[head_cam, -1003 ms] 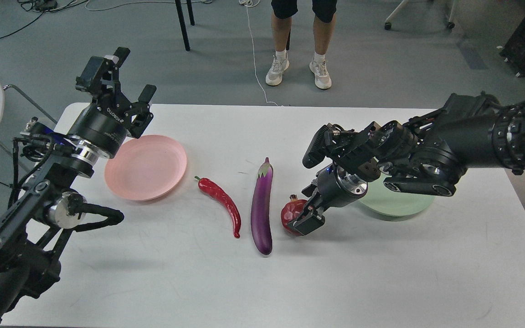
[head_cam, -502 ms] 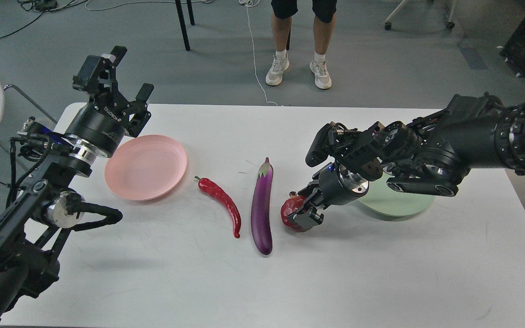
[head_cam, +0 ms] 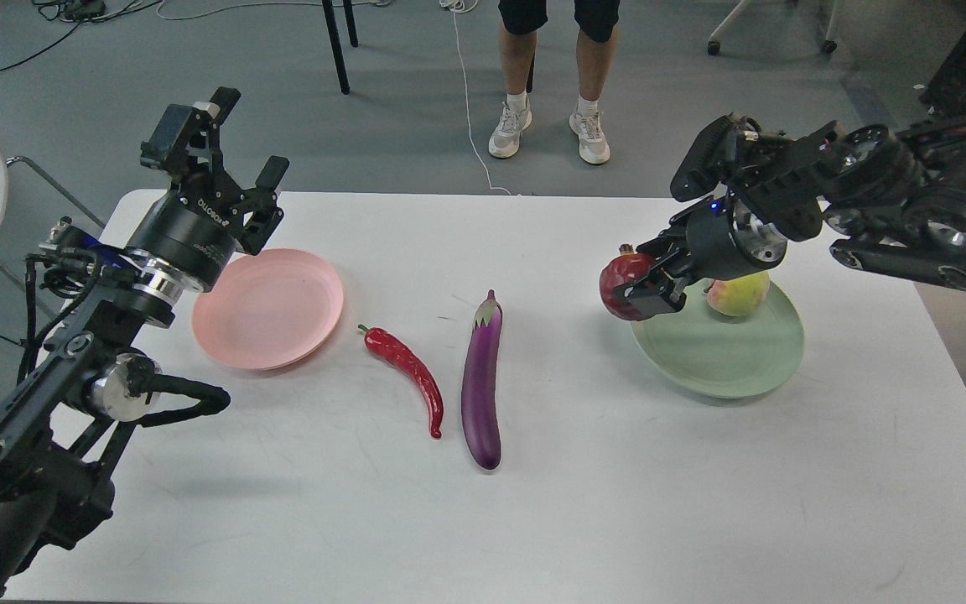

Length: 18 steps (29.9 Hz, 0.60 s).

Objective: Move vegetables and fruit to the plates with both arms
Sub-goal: 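Carry the pomegranate onto the green plate beside the peach, release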

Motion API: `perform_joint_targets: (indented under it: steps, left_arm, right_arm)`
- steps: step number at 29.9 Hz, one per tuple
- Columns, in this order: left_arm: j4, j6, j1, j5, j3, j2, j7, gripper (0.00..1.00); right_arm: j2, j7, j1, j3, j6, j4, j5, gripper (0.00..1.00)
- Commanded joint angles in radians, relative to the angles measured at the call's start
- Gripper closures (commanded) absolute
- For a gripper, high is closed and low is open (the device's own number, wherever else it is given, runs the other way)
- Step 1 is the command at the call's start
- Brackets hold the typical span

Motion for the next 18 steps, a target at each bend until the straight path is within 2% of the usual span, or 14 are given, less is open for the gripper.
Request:
perform_joint_targets:
  steps: [1, 7, 11, 14, 16, 18]
  left_arm:
    - [0.002, 0.000, 0.000, 0.002, 0.002, -0.005, 0.000, 0.02]
    - [0.002, 0.000, 0.000, 0.002, 0.002, -0.006, 0.000, 0.02]
    - [0.002, 0.000, -0.002, 0.002, 0.002, -0.003, 0.000, 0.02]
    - [0.002, 0.000, -0.002, 0.002, 0.002, -0.005, 0.000, 0.02]
    - [0.002, 0.002, -0.002, 0.002, 0.002, -0.005, 0.000, 0.02]
    - [0.002, 0.002, -0.002, 0.002, 0.002, -0.003, 0.000, 0.02]
  right_arm:
    - [-0.049, 0.000, -0.050, -0.005, -0.002, -0.032, -0.030, 0.61]
    - [-0.062, 0.000, -0.107, -0.007, -0.002, -0.039, -0.030, 0.58]
    - [-0.057, 0.000, -0.145, -0.005, -0.002, -0.064, -0.030, 0.50]
    - [-0.054, 0.000, -0.166, -0.007, -0.002, -0.081, -0.031, 0.41]
    - [-0.054, 0.000, -0.179, -0.005, -0.002, -0.084, -0.030, 0.25]
    - [-0.057, 0.000, -0.180, -0.005, -0.002, -0.085, -0.030, 0.15]
